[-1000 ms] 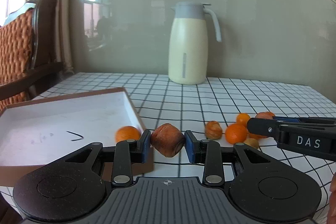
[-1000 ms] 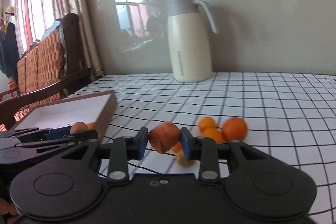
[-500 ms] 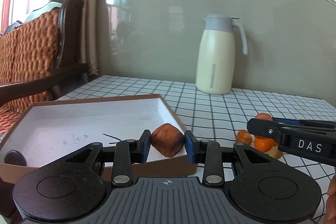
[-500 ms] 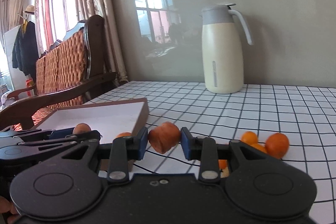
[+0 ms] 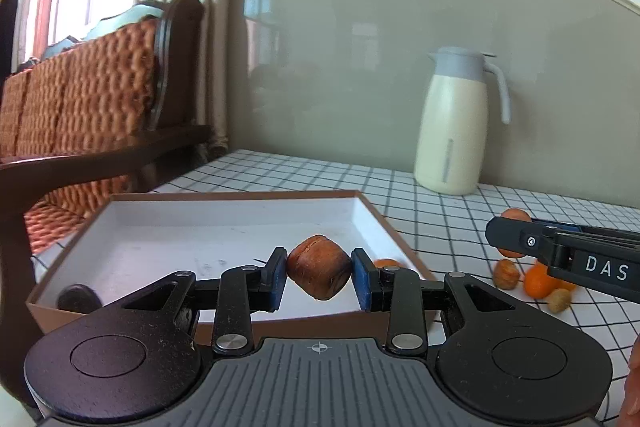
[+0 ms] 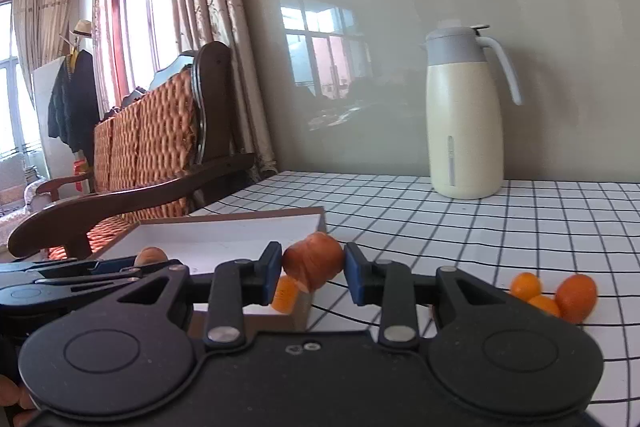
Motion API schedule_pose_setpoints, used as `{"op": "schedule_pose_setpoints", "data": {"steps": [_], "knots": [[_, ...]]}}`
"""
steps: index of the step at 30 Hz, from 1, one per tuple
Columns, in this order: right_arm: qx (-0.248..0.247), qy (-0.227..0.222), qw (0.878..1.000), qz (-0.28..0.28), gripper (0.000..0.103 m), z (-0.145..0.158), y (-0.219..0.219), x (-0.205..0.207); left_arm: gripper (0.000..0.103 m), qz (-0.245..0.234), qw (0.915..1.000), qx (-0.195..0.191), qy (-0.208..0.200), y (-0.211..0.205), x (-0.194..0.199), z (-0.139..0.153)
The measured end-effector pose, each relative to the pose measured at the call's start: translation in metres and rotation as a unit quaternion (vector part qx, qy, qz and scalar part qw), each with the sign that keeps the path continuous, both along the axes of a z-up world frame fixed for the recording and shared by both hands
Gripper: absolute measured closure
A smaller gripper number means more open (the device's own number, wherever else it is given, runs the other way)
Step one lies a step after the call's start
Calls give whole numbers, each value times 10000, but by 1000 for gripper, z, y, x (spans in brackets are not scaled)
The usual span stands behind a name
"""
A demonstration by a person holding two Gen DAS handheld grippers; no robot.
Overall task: Organize fruits
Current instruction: 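Carry both held fruits over the white box and open both tools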
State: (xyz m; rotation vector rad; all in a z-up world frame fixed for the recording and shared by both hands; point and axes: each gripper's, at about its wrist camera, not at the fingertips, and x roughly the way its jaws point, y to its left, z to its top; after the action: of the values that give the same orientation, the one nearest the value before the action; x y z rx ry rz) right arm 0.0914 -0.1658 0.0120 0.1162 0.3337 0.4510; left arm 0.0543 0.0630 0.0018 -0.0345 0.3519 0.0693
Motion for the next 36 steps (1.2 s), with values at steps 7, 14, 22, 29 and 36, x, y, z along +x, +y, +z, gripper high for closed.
{"op": "schedule_pose_setpoints", "data": {"steps": [7, 14, 22, 29, 36], "knots": [[37, -166, 9998, 134, 78, 1, 20, 0, 68, 382, 9991, -22, -172, 25, -7, 3], [56, -219, 9996, 183, 78, 1, 37, 8, 68, 879, 9958, -101, -245, 57, -9, 3], [122, -147, 9996, 211, 78, 0, 52, 20, 68, 1287, 9913, -160, -206, 87, -5, 0], [192, -101, 9996, 183, 78, 0, 59, 32, 68, 1425, 9897, -129, -110, 103, 6, -2], [188, 6, 9997, 129, 78, -6, 67, 48, 68, 1552, 9878, -101, -67, 113, 15, -3]]}}
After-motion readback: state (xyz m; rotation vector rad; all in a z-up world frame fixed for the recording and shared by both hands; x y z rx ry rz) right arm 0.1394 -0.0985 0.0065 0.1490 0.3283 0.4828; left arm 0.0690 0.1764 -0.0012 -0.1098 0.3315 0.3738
